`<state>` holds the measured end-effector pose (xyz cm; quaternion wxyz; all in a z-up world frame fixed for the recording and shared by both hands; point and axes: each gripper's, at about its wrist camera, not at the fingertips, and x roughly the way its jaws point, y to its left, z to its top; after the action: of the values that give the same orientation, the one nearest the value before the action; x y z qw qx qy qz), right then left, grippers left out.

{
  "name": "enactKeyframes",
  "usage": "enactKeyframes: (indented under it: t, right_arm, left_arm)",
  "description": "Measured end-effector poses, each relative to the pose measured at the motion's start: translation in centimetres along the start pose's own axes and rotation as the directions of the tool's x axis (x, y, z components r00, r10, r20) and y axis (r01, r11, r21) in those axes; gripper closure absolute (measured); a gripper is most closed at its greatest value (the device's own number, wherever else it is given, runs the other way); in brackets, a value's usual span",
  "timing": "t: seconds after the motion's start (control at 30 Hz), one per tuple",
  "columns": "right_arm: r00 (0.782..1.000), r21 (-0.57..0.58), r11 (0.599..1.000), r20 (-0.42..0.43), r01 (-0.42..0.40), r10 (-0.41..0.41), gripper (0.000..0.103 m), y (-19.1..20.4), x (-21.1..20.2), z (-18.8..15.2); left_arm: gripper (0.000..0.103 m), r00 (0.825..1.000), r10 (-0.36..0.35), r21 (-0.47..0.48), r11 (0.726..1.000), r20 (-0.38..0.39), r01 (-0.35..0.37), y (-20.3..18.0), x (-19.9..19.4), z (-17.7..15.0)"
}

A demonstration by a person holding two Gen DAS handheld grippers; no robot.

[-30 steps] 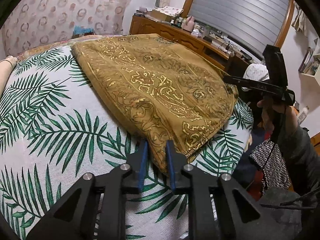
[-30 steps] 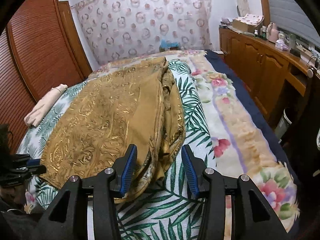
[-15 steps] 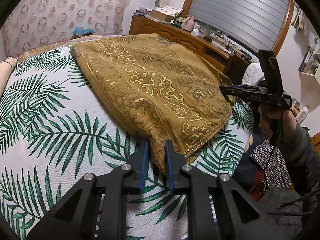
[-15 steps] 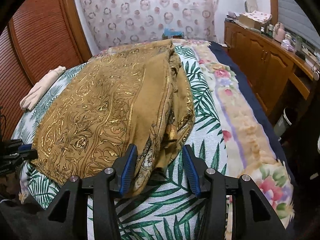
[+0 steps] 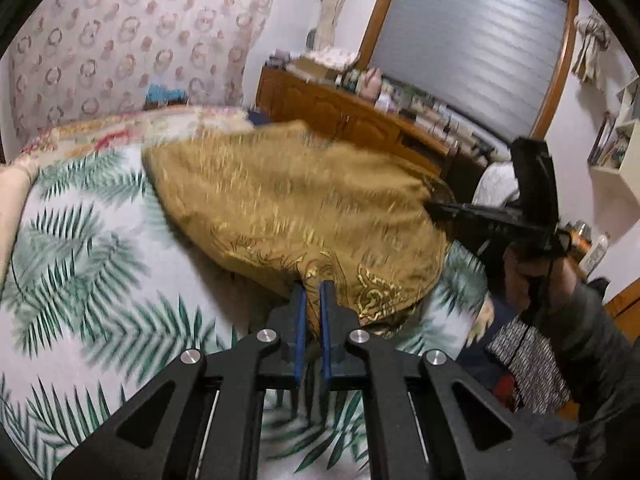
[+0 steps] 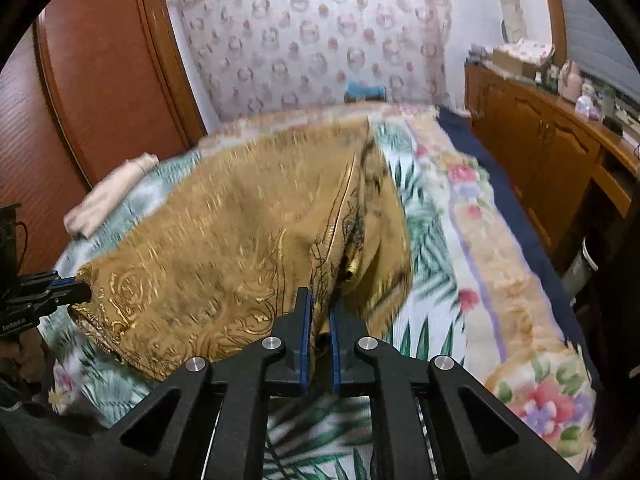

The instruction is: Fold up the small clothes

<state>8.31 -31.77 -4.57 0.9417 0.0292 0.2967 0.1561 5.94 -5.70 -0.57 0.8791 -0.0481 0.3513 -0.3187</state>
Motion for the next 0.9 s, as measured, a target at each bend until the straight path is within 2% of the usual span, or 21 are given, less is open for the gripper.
enactKeyframes:
  t: [0.23, 0.47, 0.6, 0.73, 0.87, 0.9]
  right_arm:
    - [0.991, -0.056, 0.998, 0.131, -0.031, 0.039, 0.096, 1.3, -1.6, 5.7]
    - [0.988, -0.07, 0.997, 0.148, -0.039, 0.049, 0.097, 1.3, 2.2, 11.7]
    - [0.996, -0.063, 0.997, 0.079, -0.034, 0.039, 0.096, 1.3, 6.7, 14.4]
    - [1.0, 0.005, 1.0, 0.029, -0.008, 0.008, 0.096, 0.6, 10.1, 17.4]
    - [0.999, 0.033, 0.999, 0.04, -0.015, 0.014, 0.085, 0.4, 9.8, 19.1]
    - [0.999, 0.023, 1.0, 0.05, -0.001, -0.001, 0.078, 0.7, 9.5, 19.0]
  left_arm:
    - [0.096, 0.994, -0.003, -0.022, 1.0, 0.105, 0.006, 1.2, -0.9, 5.6]
    - [0.096, 0.986, 0.084, -0.062, 0.995, 0.144, -0.076, 5.2, 0.8, 11.5]
    - [0.096, 0.98, 0.154, -0.084, 0.986, 0.128, -0.144, 8.0, 2.8, 14.0]
    - [0.096, 0.975, 0.211, -0.127, 0.971, 0.066, -0.201, 11.3, 6.1, 15.4]
    - [0.096, 0.971, 0.239, -0.162, 0.958, -0.006, -0.236, 14.2, 9.3, 15.4]
    - [0.096, 0.969, 0.248, -0.162, 0.955, -0.016, -0.247, 14.4, 9.8, 15.3]
